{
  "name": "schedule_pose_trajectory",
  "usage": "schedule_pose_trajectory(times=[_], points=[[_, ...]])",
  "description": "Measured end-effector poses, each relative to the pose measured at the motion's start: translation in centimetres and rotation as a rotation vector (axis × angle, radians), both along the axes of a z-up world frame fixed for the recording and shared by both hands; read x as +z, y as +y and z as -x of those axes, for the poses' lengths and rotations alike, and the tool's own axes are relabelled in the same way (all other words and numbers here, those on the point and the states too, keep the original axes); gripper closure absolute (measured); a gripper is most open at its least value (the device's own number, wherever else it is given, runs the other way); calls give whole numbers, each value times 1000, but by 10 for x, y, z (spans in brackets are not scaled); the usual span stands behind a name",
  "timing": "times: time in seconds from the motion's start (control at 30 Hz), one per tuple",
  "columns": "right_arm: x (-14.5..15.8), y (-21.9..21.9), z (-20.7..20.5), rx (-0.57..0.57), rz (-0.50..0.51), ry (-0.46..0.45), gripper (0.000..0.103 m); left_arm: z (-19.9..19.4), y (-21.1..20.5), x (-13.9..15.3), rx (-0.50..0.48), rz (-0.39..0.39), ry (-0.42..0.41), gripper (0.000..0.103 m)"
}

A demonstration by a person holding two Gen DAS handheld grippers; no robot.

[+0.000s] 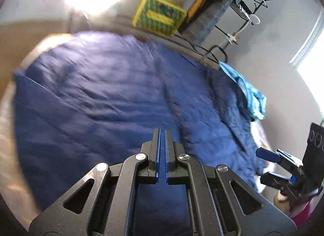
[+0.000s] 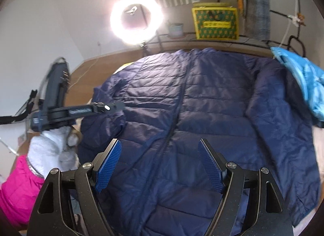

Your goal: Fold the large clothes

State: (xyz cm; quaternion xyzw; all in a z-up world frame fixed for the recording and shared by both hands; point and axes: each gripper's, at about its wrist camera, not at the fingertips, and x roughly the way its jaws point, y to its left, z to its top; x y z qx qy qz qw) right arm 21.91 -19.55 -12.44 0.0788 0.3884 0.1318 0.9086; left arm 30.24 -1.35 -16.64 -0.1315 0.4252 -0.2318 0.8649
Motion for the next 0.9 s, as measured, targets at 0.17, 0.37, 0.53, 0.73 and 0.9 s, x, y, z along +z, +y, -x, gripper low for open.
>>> schedule_pose_trajectory(times=[0.17, 0.37, 0.53, 0.73, 0.9], points=[[-19, 36, -31, 96, -77, 77, 25, 23, 69, 17, 111, -88, -57, 103], [-65, 77, -82, 141, -179, 251, 25, 51, 138, 5, 226, -110, -37, 103], [-95, 111, -110, 148, -150, 325, 25, 64, 176, -17, 293, -107, 1, 103], [-102, 136, -128, 168, -124, 318, 79, 62, 186, -36, 313, -119, 24, 103], [-83, 129, -137, 179, -81, 222, 98, 58, 184, -39, 325, -120, 9, 103]])
